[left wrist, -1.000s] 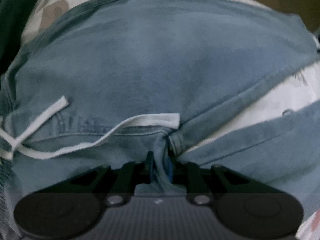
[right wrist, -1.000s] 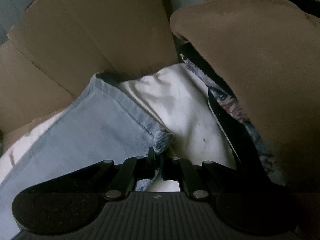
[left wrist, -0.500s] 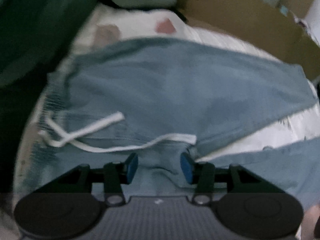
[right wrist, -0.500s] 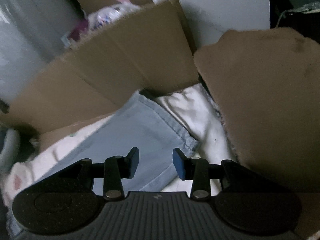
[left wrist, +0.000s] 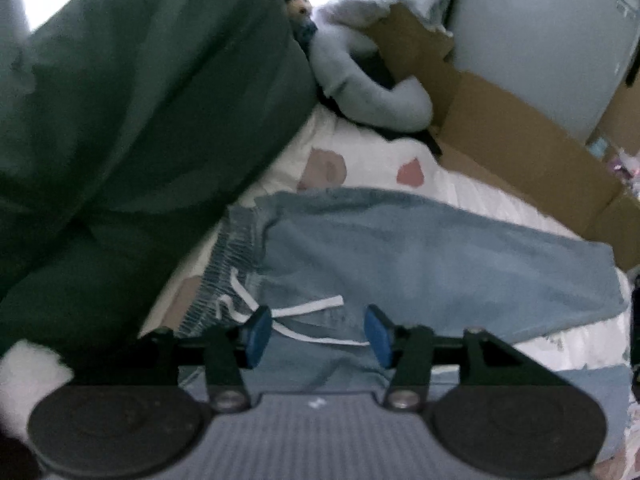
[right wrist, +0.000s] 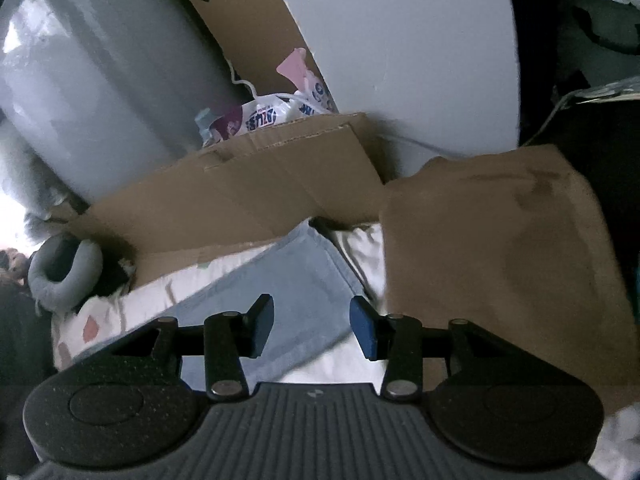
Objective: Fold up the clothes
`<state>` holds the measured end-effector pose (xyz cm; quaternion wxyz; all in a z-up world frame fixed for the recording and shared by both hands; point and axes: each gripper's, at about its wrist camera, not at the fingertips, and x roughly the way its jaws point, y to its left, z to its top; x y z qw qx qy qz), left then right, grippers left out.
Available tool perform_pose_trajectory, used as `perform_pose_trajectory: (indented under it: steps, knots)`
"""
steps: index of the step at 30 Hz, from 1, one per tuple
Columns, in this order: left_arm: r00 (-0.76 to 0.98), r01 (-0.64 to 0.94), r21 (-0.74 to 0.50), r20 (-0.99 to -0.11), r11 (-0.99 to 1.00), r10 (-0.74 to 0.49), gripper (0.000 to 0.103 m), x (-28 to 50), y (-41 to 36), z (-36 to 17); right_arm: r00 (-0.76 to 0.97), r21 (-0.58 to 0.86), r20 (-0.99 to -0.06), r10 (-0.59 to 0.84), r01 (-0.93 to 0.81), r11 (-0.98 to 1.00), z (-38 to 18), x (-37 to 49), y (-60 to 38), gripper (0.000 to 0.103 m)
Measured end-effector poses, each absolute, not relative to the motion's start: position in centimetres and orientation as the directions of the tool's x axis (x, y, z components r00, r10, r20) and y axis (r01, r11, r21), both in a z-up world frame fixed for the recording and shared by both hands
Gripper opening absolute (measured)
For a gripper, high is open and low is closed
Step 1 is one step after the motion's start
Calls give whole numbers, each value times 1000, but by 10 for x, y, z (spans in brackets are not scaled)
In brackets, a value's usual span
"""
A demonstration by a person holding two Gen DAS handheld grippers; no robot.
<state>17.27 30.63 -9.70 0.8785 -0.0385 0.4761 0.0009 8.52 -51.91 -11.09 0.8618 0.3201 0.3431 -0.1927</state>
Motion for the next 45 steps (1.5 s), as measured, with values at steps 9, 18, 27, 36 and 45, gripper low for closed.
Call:
perform_pose_trajectory:
  steps: [9, 18, 27, 36, 45]
  knots:
    - [582, -75, -104, -812, 992, -41, 57, 143, 309, -47, 674, 425, -734, -85, 553, 717, -93, -22, -507, 54]
    - [564, -134, -86, -826, 987, 5, 70, 98, 296, -36, 679, 488, -734, -18, 545, 682, -140, -97, -494, 54]
    - [539, -160, -98, -842, 982, 4, 74, 67, 286, -56, 669, 545, -742, 27, 579, 606, -199, -139, -472, 54]
    - [517, -189, -135, -856, 973, -18, 84, 44, 277, -91, 676, 572, -736, 43, 586, 574, -219, -155, -456, 55]
    - [487, -234, -177, -873, 956, -43, 85, 29, 267, -130, 681, 616, -729, 70, 608, 500, -243, -170, -449, 55]
